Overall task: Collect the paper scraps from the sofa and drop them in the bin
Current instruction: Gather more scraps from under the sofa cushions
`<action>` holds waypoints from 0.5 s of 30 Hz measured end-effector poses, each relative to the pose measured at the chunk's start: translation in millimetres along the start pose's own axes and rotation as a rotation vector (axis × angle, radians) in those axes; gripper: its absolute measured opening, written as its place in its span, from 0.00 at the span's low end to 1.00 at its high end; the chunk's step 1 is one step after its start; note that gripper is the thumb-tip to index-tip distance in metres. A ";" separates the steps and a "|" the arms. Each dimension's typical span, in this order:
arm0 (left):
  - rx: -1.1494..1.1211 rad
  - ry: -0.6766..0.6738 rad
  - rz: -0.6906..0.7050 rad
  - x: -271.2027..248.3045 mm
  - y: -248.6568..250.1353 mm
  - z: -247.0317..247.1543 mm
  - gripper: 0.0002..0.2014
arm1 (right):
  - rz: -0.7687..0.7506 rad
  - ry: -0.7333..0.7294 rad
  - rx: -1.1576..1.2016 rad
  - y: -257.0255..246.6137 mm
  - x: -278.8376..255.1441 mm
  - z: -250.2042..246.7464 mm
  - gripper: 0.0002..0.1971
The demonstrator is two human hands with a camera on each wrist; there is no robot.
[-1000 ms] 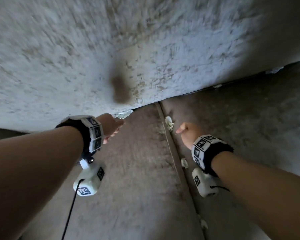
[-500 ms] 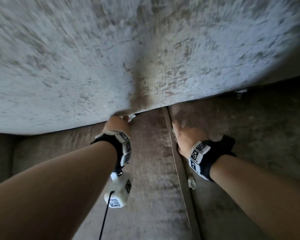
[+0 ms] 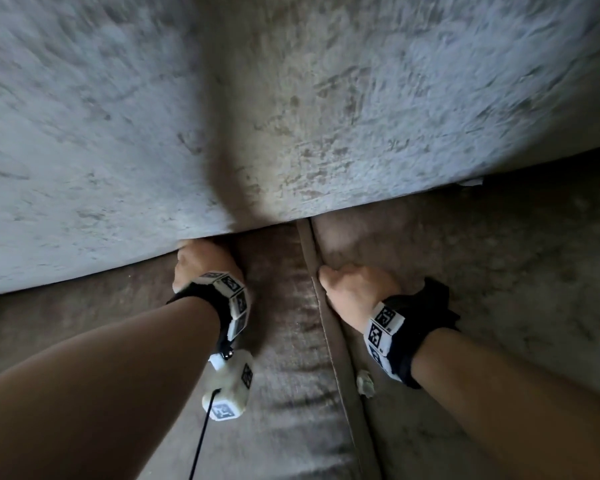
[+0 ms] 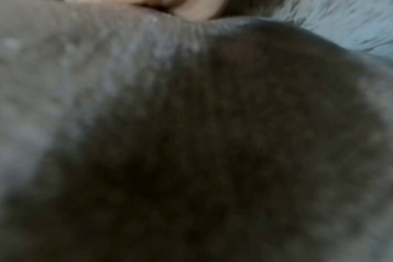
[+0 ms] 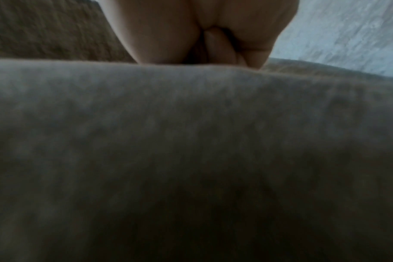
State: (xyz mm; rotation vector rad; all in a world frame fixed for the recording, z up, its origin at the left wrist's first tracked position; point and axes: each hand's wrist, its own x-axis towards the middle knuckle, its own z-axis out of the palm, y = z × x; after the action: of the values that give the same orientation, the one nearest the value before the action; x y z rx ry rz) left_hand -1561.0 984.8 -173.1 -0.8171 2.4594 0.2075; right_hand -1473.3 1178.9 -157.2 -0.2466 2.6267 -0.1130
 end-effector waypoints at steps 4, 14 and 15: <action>-0.065 0.017 0.046 1.0 -7.9 -13.9 0.19 | 0.027 0.067 -0.016 -3.7 3.5 -5.2 0.06; -0.114 -0.154 0.350 -38.5 -47.1 -39.1 0.17 | 0.195 0.024 0.308 -2.7 -47.3 -34.8 0.10; -0.117 -0.154 0.347 -47.4 -52.1 -40.5 0.19 | 0.211 -0.060 0.329 -2.0 -64.8 -36.5 0.12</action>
State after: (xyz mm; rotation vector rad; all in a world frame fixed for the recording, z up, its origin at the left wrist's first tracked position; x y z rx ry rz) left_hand -1516.0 954.8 -112.4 -0.3961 2.4434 0.5245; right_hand -1434.9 1190.9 -94.6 0.1371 2.5077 -0.4515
